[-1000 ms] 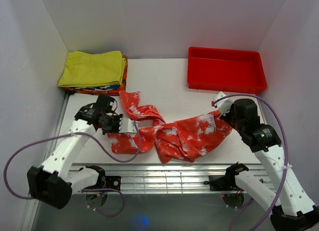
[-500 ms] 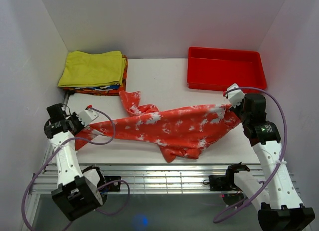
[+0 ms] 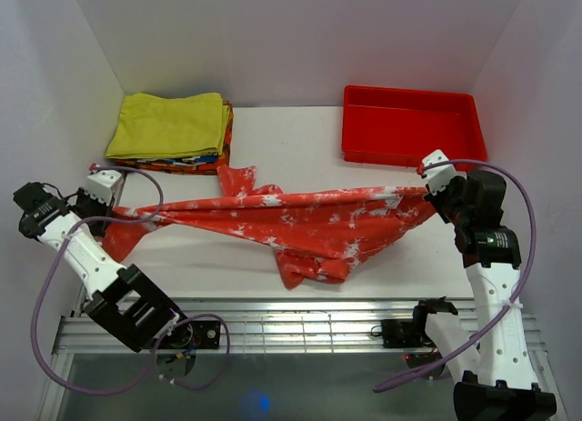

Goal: Fold and stack the trousers
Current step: Flatten the trousers out

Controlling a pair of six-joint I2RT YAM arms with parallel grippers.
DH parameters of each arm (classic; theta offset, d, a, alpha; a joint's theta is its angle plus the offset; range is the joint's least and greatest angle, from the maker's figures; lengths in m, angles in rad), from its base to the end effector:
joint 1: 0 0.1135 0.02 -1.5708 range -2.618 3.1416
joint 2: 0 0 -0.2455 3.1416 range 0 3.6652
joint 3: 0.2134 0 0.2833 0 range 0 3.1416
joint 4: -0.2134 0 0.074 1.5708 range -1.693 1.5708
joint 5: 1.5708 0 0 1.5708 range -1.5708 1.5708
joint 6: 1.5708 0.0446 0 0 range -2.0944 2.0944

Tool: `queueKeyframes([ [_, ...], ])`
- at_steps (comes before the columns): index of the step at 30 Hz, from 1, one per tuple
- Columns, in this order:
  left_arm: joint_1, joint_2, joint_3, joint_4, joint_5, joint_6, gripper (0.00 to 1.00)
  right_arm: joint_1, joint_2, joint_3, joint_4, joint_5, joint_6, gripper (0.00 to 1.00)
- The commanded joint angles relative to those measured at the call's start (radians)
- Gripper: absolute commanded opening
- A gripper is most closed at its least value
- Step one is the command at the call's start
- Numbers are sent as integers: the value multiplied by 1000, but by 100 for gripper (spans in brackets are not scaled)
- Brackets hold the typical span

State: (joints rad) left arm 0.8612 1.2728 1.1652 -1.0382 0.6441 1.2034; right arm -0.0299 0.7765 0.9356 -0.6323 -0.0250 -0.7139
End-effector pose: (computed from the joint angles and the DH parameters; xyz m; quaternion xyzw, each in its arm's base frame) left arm 0.1994 0.1911 0.2782 0.2237 0.9023 0.0131 0.3682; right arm 0.2142 -0.0053 0.3346 -0.2922 0.8015 -0.1796 0.4898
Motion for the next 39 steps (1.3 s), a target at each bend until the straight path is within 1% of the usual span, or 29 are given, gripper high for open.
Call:
queueKeyframes([
  [1,42,-139,51,104,109,4,0,-54,-49,86,120,184,-29,8],
  [4,42,-243,36,185,179,-71,0,-56,-78,106,121,188,-24,8],
  [5,42,-266,34,210,233,-129,0,-56,-85,114,123,186,-21,8],
  [6,42,-286,30,269,262,-165,0,-56,-85,121,125,192,-18,8],
  [7,42,-320,30,295,300,-195,0,-56,-79,133,131,207,-18,8],
  [8,39,-331,31,319,386,-255,0,-56,-69,138,141,227,-16,8],
  [9,38,-335,37,348,434,-272,0,-56,-59,137,166,275,-18,8],
  [11,22,-346,40,404,512,-338,0,-57,-28,126,186,298,-25,8],
  [12,-25,-348,37,490,534,-437,0,-59,-17,120,201,300,-30,8],
  [14,-118,-345,22,587,478,-533,0,-59,-5,77,223,318,-54,8],
  [15,-260,-340,18,656,345,-577,0,-62,3,60,232,344,-64,8],
  [17,-414,-290,37,694,200,-597,0,-71,24,8,258,352,-78,8],
  [18,-536,-258,62,685,151,-602,0,-82,29,-6,267,347,-87,8],
  [19,-591,-221,91,672,68,-625,0,-84,41,-18,282,346,-87,8],
  [20,-678,-137,121,664,31,-646,0,-85,50,-26,287,346,-87,8],
  [21,-715,-92,187,643,2,-663,0,-87,70,-34,292,344,-87,8],
  [22,-756,-51,217,635,-56,-689,0,-90,82,-34,293,341,-88,8],
  [23,-828,-14,241,633,-87,-699,0,-93,93,-34,304,335,-87,8],
  [24,-858,49,273,636,-113,-702,0,-103,102,-43,316,318,-88,8],
  [25,-905,77,281,647,-141,-702,0,-105,124,-44,321,312,-100,8],
  [26,-963,124,286,667,-211,-702,0,-107,136,-50,351,312,-104,8],
  [29,-1030,193,280,717,-326,-705,0,-117,193,-73,394,321,-122,8],
  [31,-1044,261,283,748,-377,-715,0,-128,243,-70,433,319,-125,8],
  [33,-1053,308,303,759,-412,-743,0,-145,300,-63,465,323,-122,8],
  [34,-1056,356,332,754,-419,-752,0,-149,317,-55,473,320,-121,8],
  [37,-1068,428,372,710,-408,-769,0,-159,382,-29,497,312,-110,8],
  [38,-1073,444,398,693,-406,-768,8,-160,397,-12,497,309,-108,8],
  [39,-1074,459,422,625,-397,-760,18,-160,427,-3,497,304,-98,8],
])
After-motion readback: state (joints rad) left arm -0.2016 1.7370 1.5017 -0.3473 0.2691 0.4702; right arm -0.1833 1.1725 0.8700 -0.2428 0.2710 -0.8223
